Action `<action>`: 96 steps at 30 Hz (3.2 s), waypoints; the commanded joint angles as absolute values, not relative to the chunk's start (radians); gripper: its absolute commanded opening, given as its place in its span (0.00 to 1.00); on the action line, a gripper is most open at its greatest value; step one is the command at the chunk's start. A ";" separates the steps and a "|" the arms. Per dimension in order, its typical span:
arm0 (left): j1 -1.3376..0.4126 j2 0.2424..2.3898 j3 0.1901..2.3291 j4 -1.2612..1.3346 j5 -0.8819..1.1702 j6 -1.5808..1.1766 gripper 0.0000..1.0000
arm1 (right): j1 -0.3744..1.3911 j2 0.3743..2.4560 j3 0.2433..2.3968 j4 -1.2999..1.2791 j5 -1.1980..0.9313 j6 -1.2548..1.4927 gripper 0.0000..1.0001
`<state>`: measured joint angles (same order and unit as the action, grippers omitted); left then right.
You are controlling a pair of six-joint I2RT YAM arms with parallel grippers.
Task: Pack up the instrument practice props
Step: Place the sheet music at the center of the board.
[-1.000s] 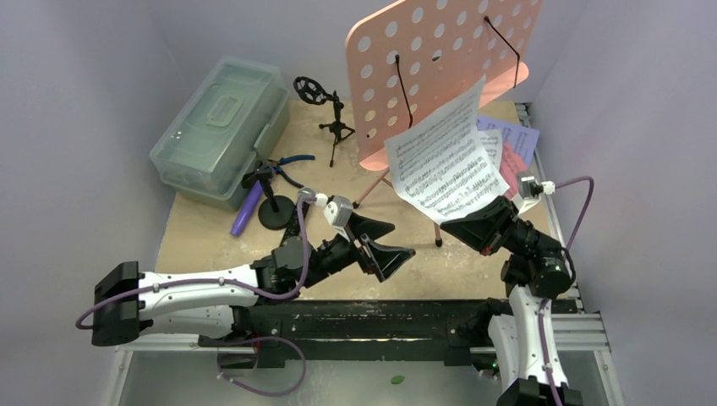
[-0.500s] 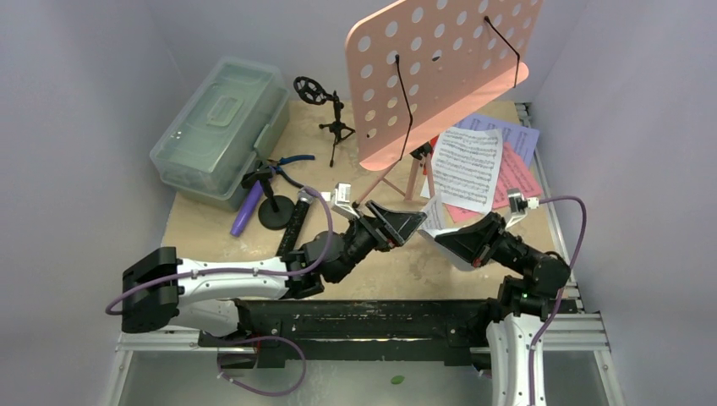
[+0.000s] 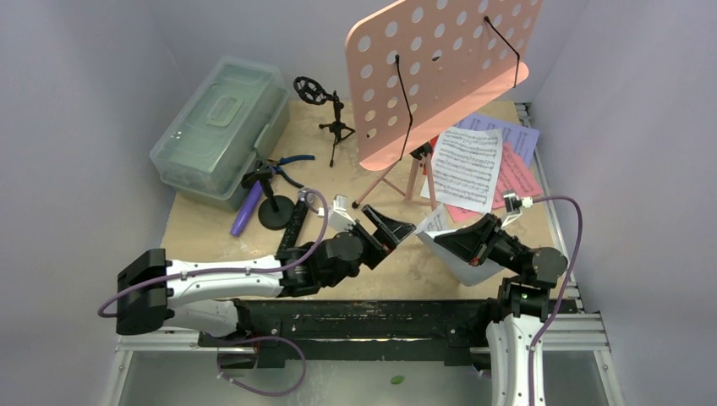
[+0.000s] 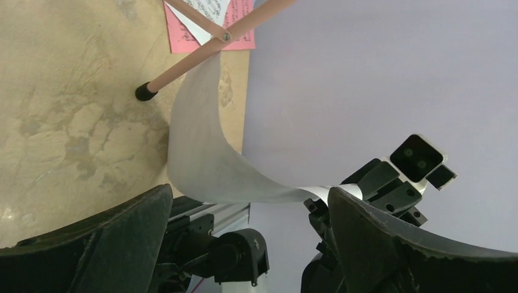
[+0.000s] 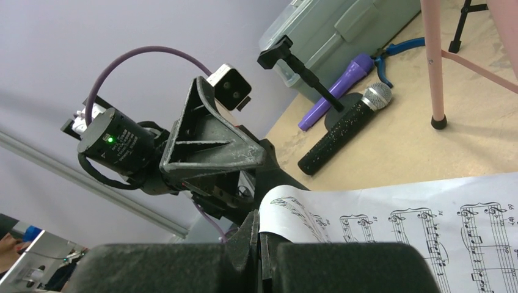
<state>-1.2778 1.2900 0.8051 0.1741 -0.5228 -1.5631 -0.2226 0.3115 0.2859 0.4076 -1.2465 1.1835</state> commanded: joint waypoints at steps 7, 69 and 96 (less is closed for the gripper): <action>-1.280 1.241 0.735 0.234 -0.508 -1.741 1.00 | -0.219 0.313 0.298 0.467 -1.235 1.206 0.00; -1.213 0.989 0.517 0.414 -0.429 -1.071 0.00 | -0.219 0.498 1.065 -0.986 -1.502 -0.345 0.99; -1.213 1.030 0.915 -0.080 -0.113 0.077 0.00 | -0.219 0.877 1.214 -1.283 -1.135 -1.203 0.99</action>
<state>-1.2167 1.0206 0.8444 -0.0330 -0.1459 -0.0483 -0.2214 0.8654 1.1706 -1.1992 -1.1641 -0.9833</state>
